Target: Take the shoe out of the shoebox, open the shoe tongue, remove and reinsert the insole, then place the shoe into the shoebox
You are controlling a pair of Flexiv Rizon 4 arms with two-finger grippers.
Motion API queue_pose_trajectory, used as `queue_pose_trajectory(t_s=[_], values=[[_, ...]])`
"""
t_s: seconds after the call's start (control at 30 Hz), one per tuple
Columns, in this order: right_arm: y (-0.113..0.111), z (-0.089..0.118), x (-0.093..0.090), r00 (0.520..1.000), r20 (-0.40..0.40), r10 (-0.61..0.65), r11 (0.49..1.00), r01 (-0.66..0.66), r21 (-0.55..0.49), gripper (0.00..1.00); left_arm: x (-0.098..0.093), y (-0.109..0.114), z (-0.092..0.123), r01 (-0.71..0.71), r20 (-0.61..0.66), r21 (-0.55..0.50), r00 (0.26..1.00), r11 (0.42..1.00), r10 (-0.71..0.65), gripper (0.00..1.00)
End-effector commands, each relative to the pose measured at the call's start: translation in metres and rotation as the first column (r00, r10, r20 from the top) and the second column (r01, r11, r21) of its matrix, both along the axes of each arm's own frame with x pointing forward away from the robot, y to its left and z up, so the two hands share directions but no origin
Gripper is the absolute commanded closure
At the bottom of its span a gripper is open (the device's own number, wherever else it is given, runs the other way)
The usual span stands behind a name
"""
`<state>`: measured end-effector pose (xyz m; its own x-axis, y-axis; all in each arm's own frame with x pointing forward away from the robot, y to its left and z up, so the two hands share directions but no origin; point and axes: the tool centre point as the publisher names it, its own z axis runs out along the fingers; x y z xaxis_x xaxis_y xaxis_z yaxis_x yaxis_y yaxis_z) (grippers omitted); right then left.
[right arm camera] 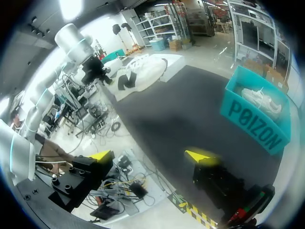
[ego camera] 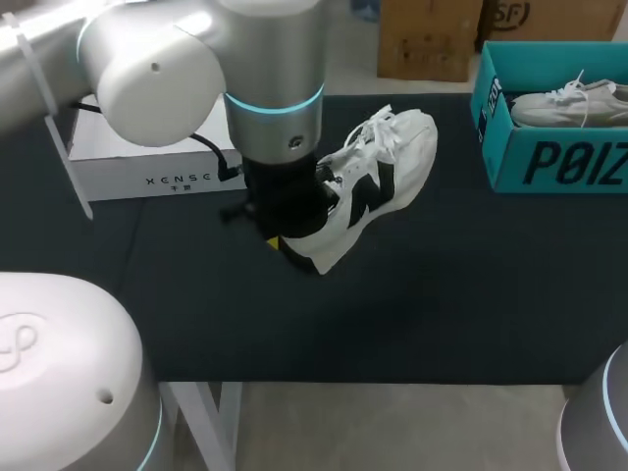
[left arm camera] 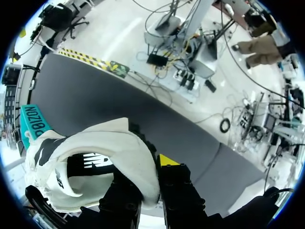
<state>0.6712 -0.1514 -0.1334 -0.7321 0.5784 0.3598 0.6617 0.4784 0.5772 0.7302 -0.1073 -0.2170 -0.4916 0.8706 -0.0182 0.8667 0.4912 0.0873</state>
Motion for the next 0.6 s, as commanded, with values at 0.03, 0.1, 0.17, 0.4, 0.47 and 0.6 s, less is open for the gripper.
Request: queue_pose_trajectory(t_s=[0.03,0.1,0.17,0.4,0.47,0.6], values=[[0.000,0.000,0.001,1.000,-0.002,0.000,1.000,0.000,-0.002,0.00,-0.001,0.003,0.000,0.003,0.011,-0.014,1.000,1.000,-0.003,1.00],[0.000,0.000,0.001,1.000,-0.002,0.000,1.000,0.000,-0.002,0.00,-0.001,0.003,0.000,0.003,0.011,-0.014,1.000,1.000,-0.003,1.00],[0.000,0.000,0.001,1.000,-0.002,0.000,1.000,0.000,-0.002,0.00,-0.001,0.003,0.000,0.003,0.011,-0.014,1.000,1.000,-0.003,1.00],[0.000,0.000,0.001,1.000,-0.002,0.000,1.000,0.000,-0.002,0.00,-0.001,0.003,0.000,0.003,0.011,-0.014,1.000,1.000,-0.003,1.00],[0.000,0.000,0.001,1.000,-0.002,0.000,1.000,0.000,-0.002,0.00,0.002,0.008,0.001,0.013,0.016,0.000,1.000,1.000,-0.013,1.00],[0.000,0.000,0.001,1.000,-0.002,0.000,1.000,0.000,-0.002,0.00,0.010,0.028,0.006,0.055,0.030,0.043,0.998,0.998,-0.057,1.00]])
